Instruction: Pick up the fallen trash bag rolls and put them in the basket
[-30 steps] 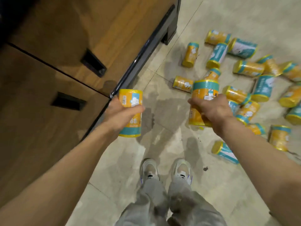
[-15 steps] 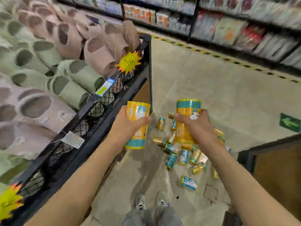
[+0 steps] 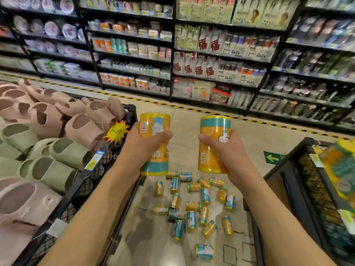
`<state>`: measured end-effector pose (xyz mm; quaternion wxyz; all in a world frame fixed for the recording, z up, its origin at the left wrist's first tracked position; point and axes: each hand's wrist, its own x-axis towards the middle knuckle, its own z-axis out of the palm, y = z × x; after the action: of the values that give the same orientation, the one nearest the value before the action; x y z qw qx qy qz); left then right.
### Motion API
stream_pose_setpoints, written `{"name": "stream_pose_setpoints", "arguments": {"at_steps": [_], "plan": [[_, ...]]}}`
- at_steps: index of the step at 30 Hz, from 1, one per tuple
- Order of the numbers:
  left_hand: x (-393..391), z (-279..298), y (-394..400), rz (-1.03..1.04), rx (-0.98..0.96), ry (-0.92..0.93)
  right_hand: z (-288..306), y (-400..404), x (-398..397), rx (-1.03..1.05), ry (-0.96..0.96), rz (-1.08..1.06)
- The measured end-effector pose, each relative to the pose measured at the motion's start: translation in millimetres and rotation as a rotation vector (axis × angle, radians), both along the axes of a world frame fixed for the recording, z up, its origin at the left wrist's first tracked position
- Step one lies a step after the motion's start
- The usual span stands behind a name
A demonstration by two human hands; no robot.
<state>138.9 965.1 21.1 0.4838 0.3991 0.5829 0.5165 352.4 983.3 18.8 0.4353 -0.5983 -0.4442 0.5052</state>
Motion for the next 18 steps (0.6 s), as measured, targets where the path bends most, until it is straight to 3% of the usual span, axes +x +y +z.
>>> {"name": "stream_pose_setpoints", "arguments": {"at_steps": [11, 18], "plan": [[0.3, 47.4, -33.6, -0.590, 0.112, -0.111, 38.7, -125.3, -23.5, 0.164, 0.064, -0.466], [54.6, 51.5, -93.6, -0.974, 0.082, -0.187, 49.3, -251.7, -16.6, 0.195, -0.061, -0.785]]}}
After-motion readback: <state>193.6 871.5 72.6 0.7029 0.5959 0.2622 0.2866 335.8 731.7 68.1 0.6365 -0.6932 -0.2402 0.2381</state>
